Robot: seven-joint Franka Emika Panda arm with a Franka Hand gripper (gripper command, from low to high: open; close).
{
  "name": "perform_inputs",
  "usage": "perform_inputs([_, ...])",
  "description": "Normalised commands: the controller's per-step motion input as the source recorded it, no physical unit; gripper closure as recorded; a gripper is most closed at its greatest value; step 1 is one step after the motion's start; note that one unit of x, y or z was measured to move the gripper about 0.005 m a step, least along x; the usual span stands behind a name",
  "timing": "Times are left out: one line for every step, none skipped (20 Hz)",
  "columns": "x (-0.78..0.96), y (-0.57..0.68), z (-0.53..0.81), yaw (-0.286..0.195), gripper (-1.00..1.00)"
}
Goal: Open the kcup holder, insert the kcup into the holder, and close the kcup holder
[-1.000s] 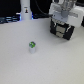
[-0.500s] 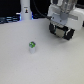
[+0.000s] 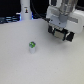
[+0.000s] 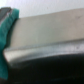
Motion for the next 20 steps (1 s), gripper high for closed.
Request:
perform_inputs([0.91,-0.37,0.25,-0.079,1.00])
perform_inputs([0.90,-0.37,0.25,-0.078,1.00])
perform_inputs([0.88,-0.37,0.25,-0.079,1.00])
perform_inputs([0.86,-0.35,0.25,-0.070,1.00])
perform_inputs([0.84,-0.37,0.24,-0.070,1.00])
perform_inputs([0.84,-0.37,0.26,-0.075,1.00])
perform_inputs([0.84,-0.37,0.26,-0.075,1.00])
perform_inputs([0.84,-0.37,0.26,-0.073,1.00])
perform_inputs([0.84,-0.37,0.26,-0.072,1.00])
perform_inputs([0.82,-0.39,0.26,-0.075,1.00])
perform_inputs([0.81,-0.41,0.26,-0.078,1.00])
perform_inputs([0.79,-0.41,0.25,-0.077,1.00])
perform_inputs([0.77,-0.42,0.23,-0.081,1.00])
perform_inputs([0.78,-0.42,0.25,-0.081,1.00])
perform_inputs([0.76,-0.41,0.21,-0.078,1.00])
perform_inputs([0.08,-0.16,-0.06,-0.015,-1.00])
perform_inputs([0.14,-0.05,0.44,-0.093,-1.00])
perform_inputs([0.15,-0.05,0.46,-0.093,-1.00])
perform_inputs([0.10,-0.16,0.05,-0.033,-1.00])
perform_inputs([0.10,-0.12,0.09,-0.024,-1.00])
